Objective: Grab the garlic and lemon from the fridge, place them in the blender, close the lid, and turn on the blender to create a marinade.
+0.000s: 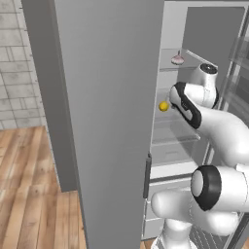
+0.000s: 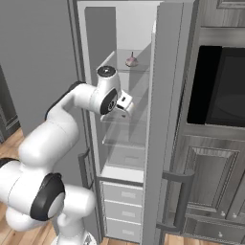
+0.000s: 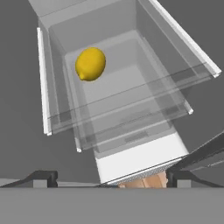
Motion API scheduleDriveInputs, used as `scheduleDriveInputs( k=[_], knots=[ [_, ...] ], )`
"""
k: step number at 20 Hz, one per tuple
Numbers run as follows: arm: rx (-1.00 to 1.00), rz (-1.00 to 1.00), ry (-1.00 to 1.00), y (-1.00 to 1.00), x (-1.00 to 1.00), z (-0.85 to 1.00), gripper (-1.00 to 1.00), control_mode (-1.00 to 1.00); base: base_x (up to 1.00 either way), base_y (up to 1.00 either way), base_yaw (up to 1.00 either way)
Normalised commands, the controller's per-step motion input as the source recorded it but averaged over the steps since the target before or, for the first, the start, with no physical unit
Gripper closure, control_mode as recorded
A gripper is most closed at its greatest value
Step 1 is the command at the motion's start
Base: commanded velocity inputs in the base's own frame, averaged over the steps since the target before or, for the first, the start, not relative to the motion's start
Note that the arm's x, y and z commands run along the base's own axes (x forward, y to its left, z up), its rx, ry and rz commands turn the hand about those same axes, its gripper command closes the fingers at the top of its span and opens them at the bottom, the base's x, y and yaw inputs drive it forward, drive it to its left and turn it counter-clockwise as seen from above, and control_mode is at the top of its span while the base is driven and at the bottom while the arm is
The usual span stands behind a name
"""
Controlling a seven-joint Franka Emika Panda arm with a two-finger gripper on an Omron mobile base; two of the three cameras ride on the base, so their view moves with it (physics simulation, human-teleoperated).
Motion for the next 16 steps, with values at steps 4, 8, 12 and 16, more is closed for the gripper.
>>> scheduleDriveInputs(
  k=[4,8,12,16],
  knots=[
    [0.0,0.05,0.0,-0.01,0.54,-0.3,-1.0,-1.0,0.0,0.0,0.0],
    [0.0,0.03,0.0,0.0,0.46,-0.34,-1.0,-1.0,0.0,0.0,0.0],
    [0.01,0.0,0.0,-0.03,0.39,-0.14,-1.0,-1.0,0.0,0.0,0.0],
    [0.04,0.0,0.0,-0.09,0.48,-0.11,-1.0,-1.0,0.0,0.0,0.0]
  ],
)
